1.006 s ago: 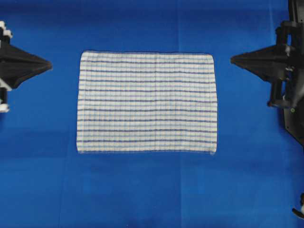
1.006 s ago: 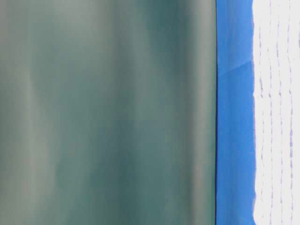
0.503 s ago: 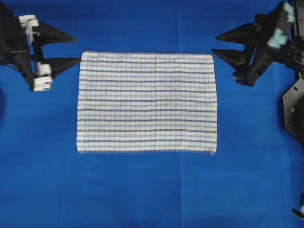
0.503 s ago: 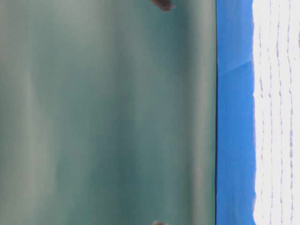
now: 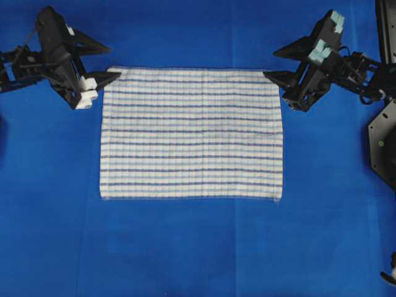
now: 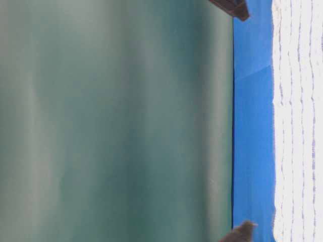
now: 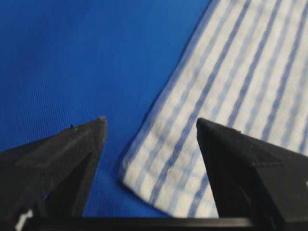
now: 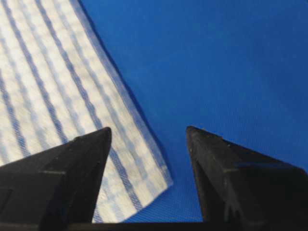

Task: Fold the blue towel.
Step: 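Grasp the top corners of the striped towel with both grippers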

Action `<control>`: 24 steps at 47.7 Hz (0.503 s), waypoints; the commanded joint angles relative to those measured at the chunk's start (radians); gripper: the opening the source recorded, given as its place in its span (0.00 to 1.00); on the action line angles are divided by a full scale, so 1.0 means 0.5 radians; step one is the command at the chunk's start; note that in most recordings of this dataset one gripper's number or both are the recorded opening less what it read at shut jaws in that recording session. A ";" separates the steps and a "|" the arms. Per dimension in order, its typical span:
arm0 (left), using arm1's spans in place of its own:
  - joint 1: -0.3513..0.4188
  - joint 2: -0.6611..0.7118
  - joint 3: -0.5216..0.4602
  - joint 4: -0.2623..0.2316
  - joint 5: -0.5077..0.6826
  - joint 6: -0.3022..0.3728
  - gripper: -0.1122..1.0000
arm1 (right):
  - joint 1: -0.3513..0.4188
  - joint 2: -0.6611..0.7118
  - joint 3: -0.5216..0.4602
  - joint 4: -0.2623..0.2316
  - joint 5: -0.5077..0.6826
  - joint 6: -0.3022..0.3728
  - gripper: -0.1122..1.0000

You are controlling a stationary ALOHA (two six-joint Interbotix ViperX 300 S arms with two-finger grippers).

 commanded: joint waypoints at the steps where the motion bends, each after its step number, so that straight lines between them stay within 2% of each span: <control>1: 0.021 0.123 -0.034 -0.003 -0.089 -0.003 0.72 | -0.006 0.064 0.000 0.040 -0.083 0.003 0.70; 9: 0.034 0.319 -0.043 -0.003 -0.193 -0.012 0.71 | -0.003 0.196 0.018 0.095 -0.181 0.003 0.70; 15: 0.040 0.377 -0.046 -0.006 -0.199 -0.028 0.67 | -0.003 0.276 0.025 0.110 -0.206 0.003 0.69; 19: 0.040 0.380 -0.043 -0.006 -0.199 -0.031 0.60 | -0.003 0.310 0.018 0.110 -0.230 0.003 0.68; 24: 0.037 0.380 -0.040 -0.006 -0.199 -0.031 0.44 | 0.012 0.337 0.012 0.110 -0.236 0.003 0.61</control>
